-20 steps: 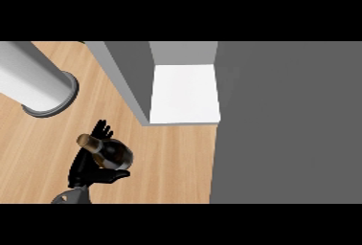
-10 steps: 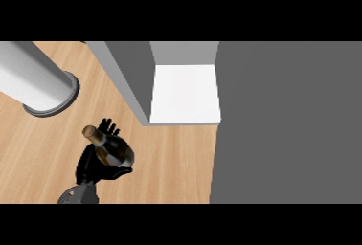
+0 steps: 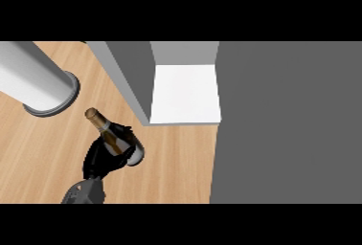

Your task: Pick up the wine, place it into the cabinet and close the cabinet

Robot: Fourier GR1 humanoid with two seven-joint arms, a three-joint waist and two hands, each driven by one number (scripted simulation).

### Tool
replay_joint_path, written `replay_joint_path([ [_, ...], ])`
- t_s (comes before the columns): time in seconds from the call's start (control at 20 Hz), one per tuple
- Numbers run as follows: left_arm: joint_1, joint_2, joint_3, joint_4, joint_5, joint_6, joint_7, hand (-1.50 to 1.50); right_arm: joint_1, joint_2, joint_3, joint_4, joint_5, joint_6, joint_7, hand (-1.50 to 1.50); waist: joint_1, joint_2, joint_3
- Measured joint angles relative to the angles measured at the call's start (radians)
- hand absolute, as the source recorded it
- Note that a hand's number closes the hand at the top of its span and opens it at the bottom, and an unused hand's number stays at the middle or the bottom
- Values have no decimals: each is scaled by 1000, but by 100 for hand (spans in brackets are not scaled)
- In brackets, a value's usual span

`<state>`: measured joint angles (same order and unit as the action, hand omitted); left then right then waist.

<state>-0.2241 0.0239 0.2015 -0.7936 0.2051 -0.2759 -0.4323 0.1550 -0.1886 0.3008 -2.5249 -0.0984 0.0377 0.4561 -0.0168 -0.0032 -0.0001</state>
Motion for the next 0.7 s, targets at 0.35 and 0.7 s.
replay_joint_path([
  [0.35,-22,-5,-34,-2,-38,62,-48,150,-2,0,-27,1,-6,13,-1,-150,1,0,0],
  [0.7,40,-15,-63,-75,-13,78,-148,150,-7,14,-21,7,-5,12,-6,-150,8,-2,0],
])
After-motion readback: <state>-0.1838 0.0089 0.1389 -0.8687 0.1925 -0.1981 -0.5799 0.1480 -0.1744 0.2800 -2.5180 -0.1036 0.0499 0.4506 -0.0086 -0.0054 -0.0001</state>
